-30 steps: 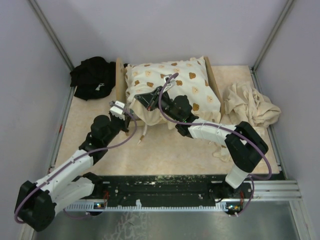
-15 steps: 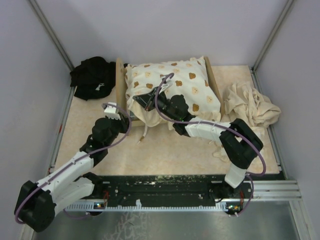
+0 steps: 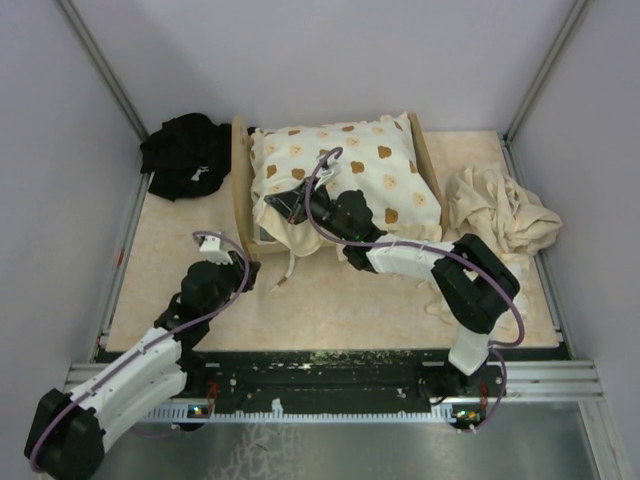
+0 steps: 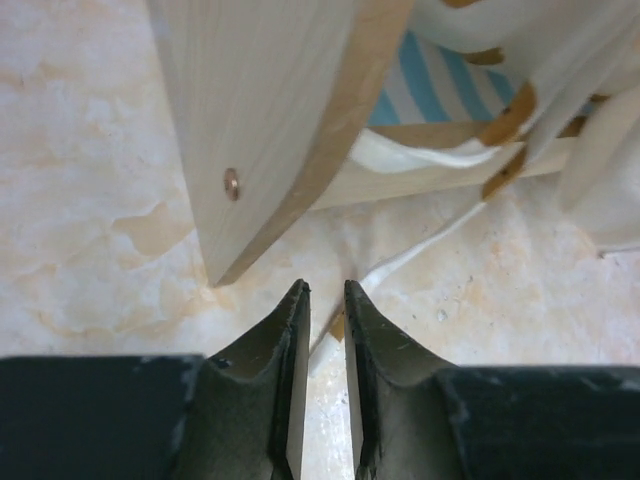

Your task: Set up the pet bed

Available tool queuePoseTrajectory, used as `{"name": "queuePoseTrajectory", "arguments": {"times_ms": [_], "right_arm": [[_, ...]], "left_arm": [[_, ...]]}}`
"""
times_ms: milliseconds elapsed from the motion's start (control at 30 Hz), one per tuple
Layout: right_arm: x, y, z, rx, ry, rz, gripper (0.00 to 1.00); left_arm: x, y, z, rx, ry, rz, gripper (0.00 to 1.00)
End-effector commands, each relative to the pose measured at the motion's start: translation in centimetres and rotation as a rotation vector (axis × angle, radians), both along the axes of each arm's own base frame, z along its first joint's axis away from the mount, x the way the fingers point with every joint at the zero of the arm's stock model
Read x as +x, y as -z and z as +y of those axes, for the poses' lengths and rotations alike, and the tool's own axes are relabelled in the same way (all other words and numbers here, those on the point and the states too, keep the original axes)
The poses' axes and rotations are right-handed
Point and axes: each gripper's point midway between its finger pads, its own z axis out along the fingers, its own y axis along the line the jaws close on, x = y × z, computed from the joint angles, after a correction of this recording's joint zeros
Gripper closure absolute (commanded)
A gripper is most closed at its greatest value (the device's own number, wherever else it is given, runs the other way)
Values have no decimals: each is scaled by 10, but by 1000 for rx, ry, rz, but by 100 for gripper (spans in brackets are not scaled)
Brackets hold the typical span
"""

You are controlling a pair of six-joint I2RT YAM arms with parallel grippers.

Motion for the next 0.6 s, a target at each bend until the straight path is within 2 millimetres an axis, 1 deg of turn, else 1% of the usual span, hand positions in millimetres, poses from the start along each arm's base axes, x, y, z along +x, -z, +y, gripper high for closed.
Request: {"name": "queuePoseTrajectory", "arguments": {"times_ms": [0,100,233,367,467,567], "right_arm": [[4,-49,4,95,-8,-91,100],[5,-55,5,105,-9,-96,100],[8,-66,6,133,0,-104,100],[6,-84,5,216,-13,-126,100],[6,-89,5,278,-20,-112,100],[10,-87,8,326,-28,-78,100]], "left_arm": [[12,2,7,-46,-91,-18,76],[23,4,13,-34,-152,-19,83],[38,-2,17,-18,-180,-33,87],[51,-4,28,-36,-227,-34,89],[57,-3,34,-51,-230,-20,91],[57,-4,32,-62,-205,-22,90]]}}
